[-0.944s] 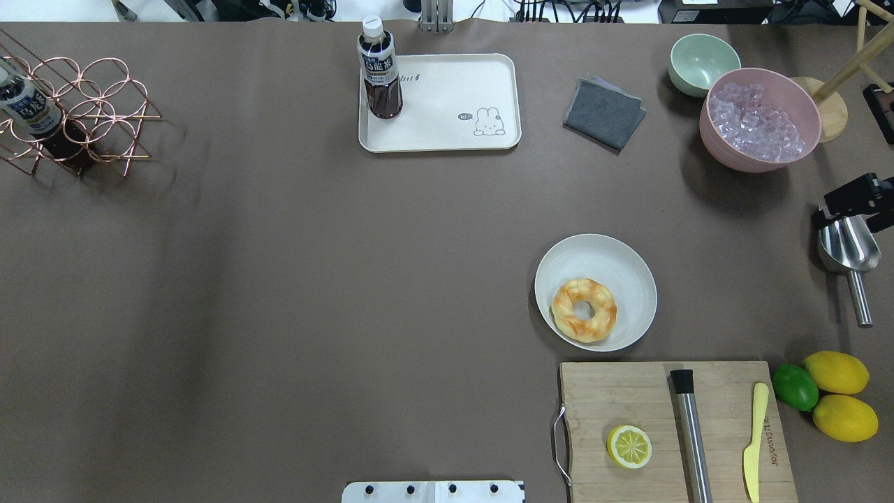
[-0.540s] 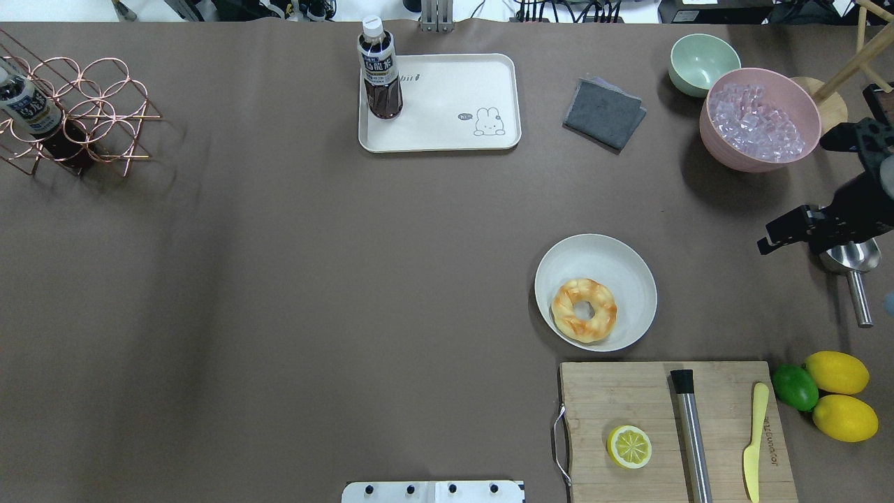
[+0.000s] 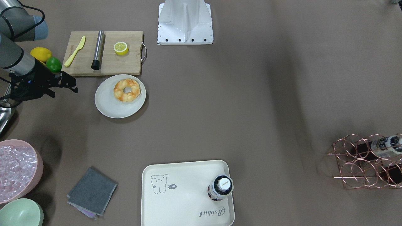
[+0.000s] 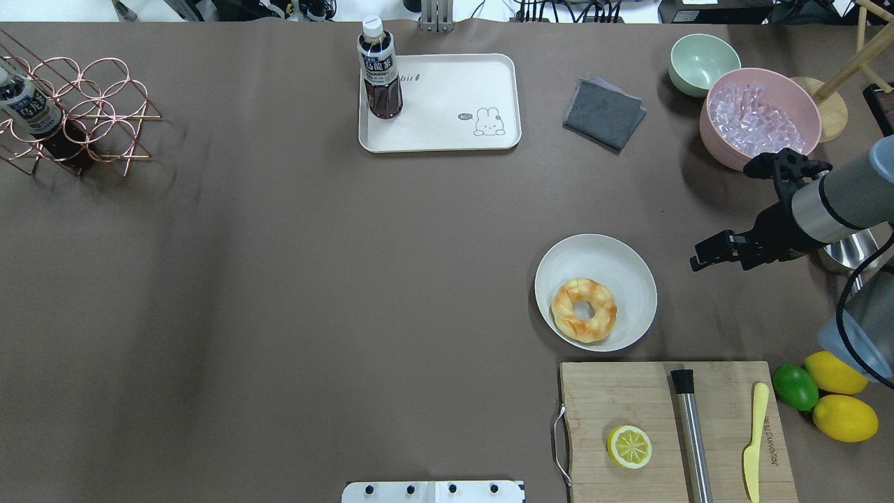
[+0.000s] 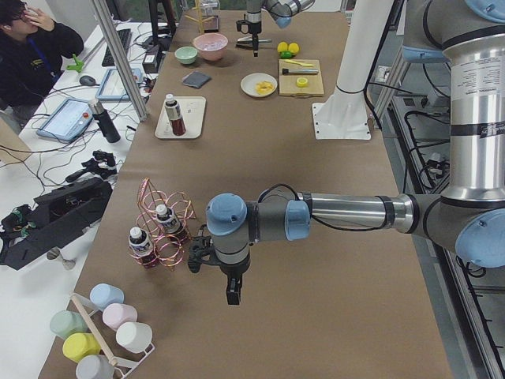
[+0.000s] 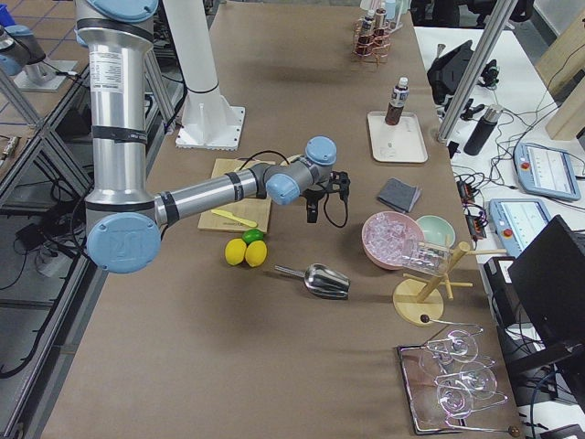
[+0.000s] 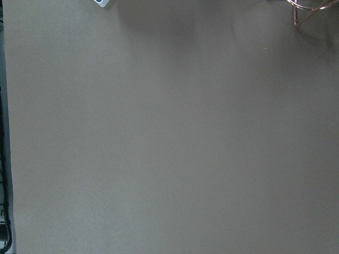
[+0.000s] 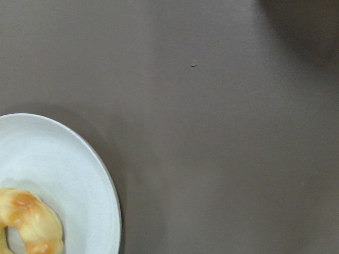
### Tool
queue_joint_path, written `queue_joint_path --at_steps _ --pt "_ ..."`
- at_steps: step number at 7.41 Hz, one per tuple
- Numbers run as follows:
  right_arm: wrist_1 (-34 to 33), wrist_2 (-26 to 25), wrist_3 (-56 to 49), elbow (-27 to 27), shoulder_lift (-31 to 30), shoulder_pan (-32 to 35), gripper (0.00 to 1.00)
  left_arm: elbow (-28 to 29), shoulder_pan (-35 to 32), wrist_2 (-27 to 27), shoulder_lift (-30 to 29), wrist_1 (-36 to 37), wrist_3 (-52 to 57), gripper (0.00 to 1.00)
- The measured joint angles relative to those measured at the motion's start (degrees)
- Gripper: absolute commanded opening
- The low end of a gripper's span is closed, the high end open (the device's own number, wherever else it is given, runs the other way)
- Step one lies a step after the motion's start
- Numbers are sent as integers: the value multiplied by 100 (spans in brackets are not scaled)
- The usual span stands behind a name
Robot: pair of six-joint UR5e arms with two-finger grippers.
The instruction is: Place donut on tray
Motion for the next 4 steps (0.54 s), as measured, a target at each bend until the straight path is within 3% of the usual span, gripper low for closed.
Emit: queue_joint_path --at_steps 4 --pt "558 -594 1160 -105 239 -745 100 -23 -1 73 -10 2 -4 98"
